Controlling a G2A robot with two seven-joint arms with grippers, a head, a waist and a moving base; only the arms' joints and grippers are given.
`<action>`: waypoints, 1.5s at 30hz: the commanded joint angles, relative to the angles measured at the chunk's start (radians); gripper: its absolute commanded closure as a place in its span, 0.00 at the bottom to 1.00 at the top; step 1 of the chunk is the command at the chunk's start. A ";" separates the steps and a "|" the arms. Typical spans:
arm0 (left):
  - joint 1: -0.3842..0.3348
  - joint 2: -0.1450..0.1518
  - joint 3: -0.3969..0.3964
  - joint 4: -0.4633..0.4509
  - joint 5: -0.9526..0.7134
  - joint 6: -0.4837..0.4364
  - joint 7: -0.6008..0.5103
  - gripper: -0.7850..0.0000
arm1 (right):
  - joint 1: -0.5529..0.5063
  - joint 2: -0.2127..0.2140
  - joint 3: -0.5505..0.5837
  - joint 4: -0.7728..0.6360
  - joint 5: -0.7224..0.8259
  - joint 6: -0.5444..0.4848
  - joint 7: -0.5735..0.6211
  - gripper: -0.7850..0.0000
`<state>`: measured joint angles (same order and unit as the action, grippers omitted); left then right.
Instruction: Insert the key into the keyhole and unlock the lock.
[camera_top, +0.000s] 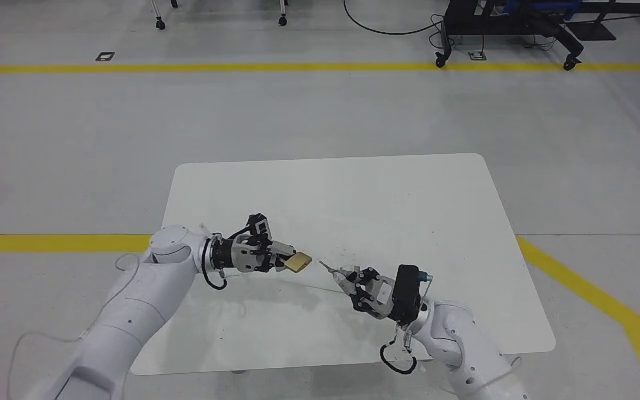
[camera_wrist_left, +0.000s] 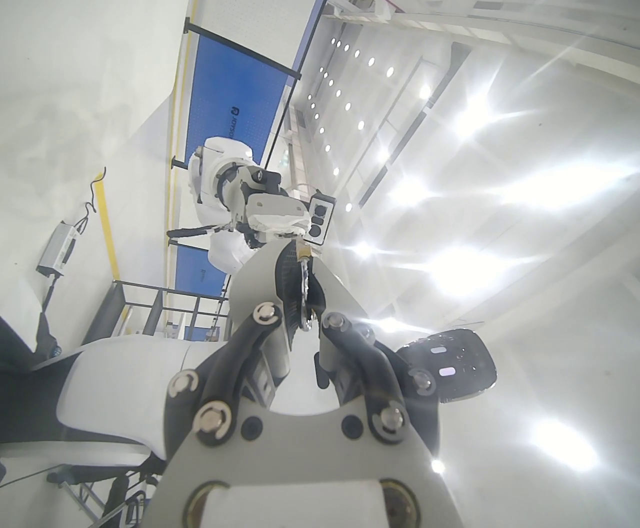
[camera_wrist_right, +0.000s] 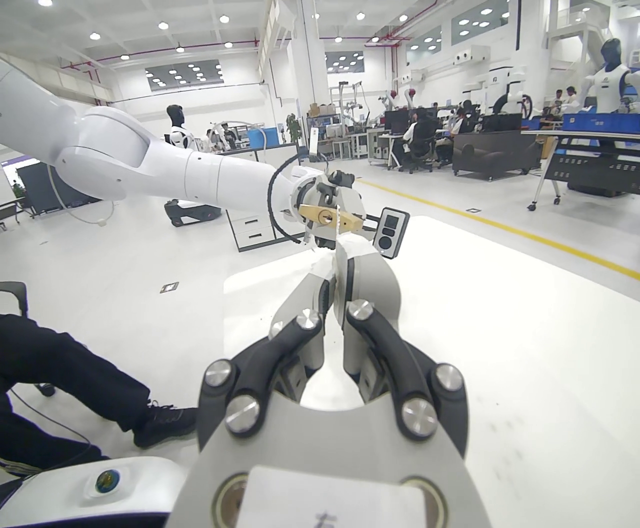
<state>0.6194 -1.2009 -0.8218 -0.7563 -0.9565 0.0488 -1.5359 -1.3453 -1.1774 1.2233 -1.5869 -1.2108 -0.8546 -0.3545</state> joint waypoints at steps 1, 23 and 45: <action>0.005 -0.001 0.000 -0.004 -0.053 -0.008 0.000 1.00 | 0.000 0.000 0.005 0.009 0.024 -0.014 -0.025 1.00; 0.040 0.016 -0.032 -0.077 0.049 0.034 0.159 1.00 | -0.113 0.016 0.036 -0.183 -0.342 0.277 0.039 1.00; 0.081 0.030 -0.049 -0.210 0.242 0.082 0.308 1.00 | -0.273 0.019 -0.050 -0.320 -0.882 0.738 0.165 1.00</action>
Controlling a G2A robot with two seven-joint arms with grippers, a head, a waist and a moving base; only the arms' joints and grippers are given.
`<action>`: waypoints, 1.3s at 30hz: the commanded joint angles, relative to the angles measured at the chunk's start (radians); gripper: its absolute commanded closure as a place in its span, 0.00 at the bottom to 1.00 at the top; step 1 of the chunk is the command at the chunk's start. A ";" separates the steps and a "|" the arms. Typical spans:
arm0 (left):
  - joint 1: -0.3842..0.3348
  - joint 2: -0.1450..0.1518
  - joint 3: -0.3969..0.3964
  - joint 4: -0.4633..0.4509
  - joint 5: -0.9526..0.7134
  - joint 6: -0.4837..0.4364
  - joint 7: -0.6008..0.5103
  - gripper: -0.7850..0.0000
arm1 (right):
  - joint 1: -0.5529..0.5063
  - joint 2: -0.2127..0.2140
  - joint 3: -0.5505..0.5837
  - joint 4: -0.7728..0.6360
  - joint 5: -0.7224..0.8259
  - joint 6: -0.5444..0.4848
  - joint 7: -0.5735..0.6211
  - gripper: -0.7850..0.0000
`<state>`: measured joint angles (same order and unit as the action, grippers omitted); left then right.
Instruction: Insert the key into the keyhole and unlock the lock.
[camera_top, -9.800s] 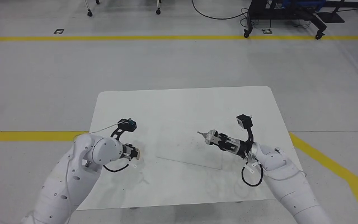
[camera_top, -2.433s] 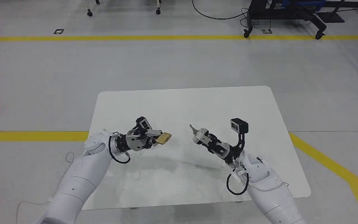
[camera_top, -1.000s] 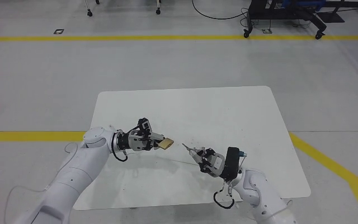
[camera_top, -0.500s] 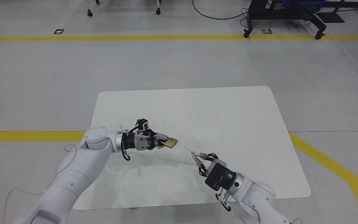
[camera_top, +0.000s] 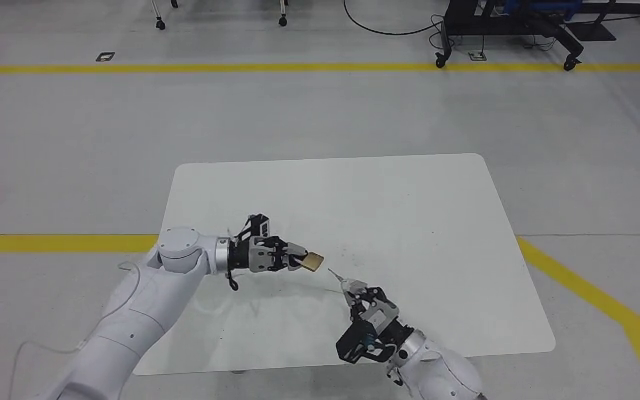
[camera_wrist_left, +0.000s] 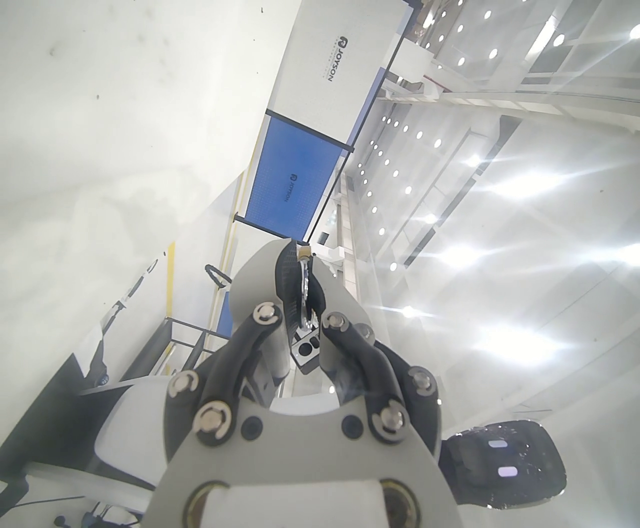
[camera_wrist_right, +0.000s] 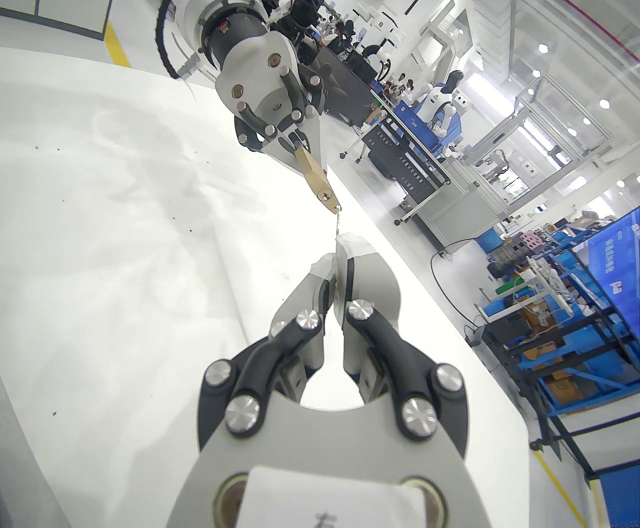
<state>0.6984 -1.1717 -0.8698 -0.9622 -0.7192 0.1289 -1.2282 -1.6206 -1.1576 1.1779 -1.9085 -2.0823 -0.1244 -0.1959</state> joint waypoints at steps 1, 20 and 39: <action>0.003 0.001 -0.002 -0.007 0.010 0.003 0.002 1.00 | 0.006 -0.001 -0.010 0.005 -0.028 0.016 0.015 1.00; 0.014 -0.001 -0.012 -0.011 0.091 -0.048 0.013 1.00 | 0.029 -0.013 -0.073 0.031 -0.189 0.067 0.124 1.00; 0.032 -0.003 -0.019 -0.041 0.151 -0.048 0.039 1.00 | 0.038 -0.023 -0.108 0.047 -0.271 0.085 0.172 1.00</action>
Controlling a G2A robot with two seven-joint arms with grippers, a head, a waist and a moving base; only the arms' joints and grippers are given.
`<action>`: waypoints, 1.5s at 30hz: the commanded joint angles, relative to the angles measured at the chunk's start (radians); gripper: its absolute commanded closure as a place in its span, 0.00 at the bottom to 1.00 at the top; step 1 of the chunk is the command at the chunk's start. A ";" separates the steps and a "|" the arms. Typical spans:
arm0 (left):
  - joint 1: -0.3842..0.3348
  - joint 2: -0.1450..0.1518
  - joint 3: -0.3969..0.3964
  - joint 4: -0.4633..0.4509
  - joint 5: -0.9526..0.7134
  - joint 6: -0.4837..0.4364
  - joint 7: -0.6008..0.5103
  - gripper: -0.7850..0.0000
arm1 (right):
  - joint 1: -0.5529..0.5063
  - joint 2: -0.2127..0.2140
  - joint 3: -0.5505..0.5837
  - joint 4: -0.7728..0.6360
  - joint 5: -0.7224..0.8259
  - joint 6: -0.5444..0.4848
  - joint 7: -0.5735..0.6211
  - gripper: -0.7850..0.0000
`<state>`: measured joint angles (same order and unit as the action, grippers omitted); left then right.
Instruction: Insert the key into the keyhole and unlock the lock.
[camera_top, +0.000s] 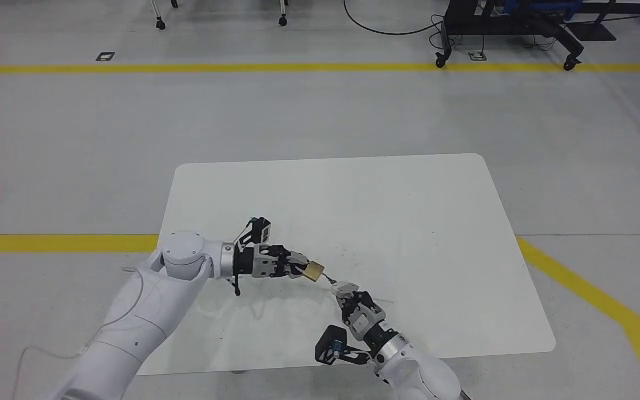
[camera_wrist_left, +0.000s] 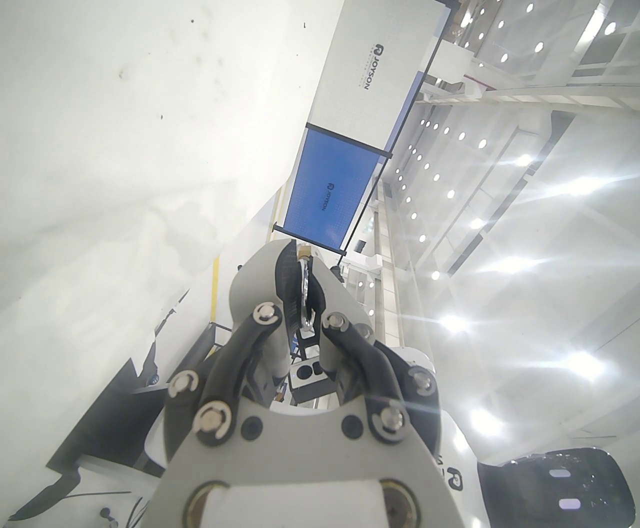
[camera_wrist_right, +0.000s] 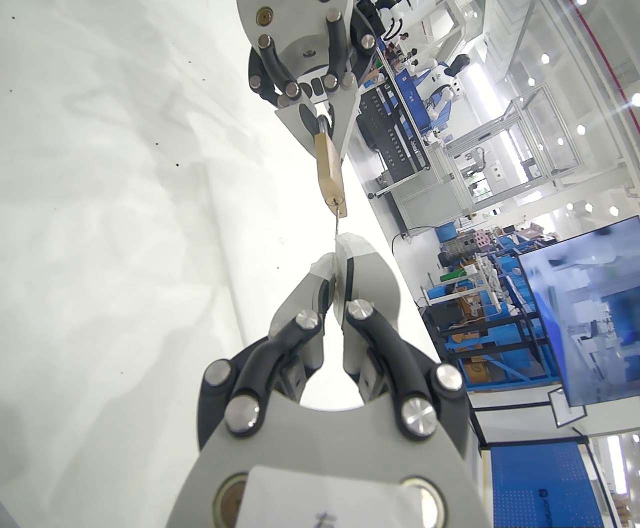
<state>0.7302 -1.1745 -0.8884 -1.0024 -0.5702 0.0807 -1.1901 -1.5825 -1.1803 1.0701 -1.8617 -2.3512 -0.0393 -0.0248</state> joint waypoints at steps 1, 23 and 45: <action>0.001 0.000 -0.001 -0.002 0.004 0.001 0.002 1.00 | 0.000 -0.001 -0.001 0.000 -0.002 0.001 0.002 1.00; 0.007 -0.006 -0.013 -0.005 0.012 0.007 -0.018 1.00 | -0.009 -0.005 0.004 -0.003 -0.009 0.002 -0.025 1.00; -0.058 -0.027 0.016 0.152 -0.083 0.005 -0.346 1.00 | -0.204 0.051 0.197 -0.109 -0.006 -0.037 -0.416 1.00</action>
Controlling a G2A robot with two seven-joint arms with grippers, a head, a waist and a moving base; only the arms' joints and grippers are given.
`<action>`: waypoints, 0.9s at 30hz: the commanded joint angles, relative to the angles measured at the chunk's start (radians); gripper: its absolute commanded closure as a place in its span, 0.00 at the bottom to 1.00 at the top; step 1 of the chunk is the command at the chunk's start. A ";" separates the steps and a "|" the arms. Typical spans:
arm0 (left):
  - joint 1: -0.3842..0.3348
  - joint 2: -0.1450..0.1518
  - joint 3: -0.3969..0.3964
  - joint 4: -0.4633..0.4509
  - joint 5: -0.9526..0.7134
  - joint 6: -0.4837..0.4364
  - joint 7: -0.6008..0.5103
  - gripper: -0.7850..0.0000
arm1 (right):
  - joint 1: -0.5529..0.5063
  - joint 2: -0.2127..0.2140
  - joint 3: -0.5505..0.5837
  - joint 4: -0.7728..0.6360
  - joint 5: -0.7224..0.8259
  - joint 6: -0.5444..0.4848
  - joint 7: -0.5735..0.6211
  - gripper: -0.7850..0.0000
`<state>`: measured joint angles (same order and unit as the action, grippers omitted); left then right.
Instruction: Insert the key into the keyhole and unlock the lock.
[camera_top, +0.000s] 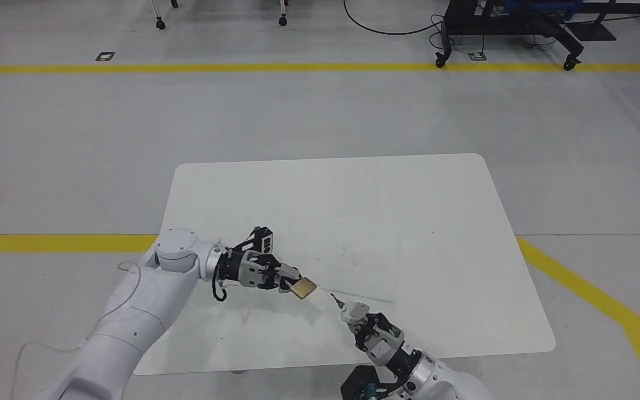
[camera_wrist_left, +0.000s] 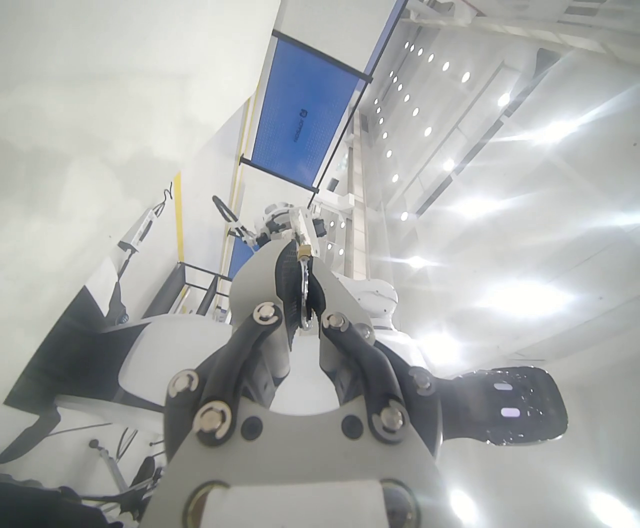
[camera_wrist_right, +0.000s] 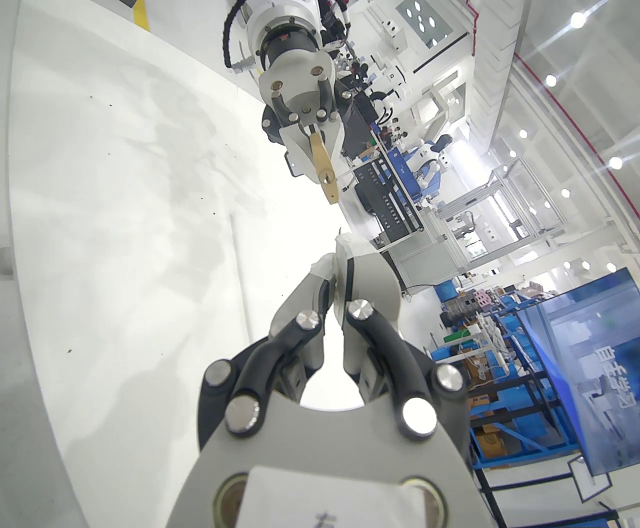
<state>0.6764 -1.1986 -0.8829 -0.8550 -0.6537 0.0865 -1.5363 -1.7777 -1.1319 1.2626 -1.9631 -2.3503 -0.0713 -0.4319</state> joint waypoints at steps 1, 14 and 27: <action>-0.007 -0.005 0.020 0.007 -0.007 0.000 0.000 1.00 | -0.015 0.004 0.008 -0.014 -0.011 -0.009 -0.017 1.00; -0.050 -0.012 0.126 0.054 -0.091 -0.005 0.000 1.00 | 0.003 0.004 -0.039 -0.013 -0.042 -0.003 0.013 1.00; -0.080 -0.010 0.194 0.080 -0.120 -0.029 0.000 1.00 | 0.031 0.002 -0.079 0.002 -0.067 -0.004 0.055 1.00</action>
<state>0.5984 -1.2089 -0.6941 -0.7758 -0.7727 0.0578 -1.5359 -1.7491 -1.1296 1.1886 -1.9617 -2.4119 -0.0751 -0.3817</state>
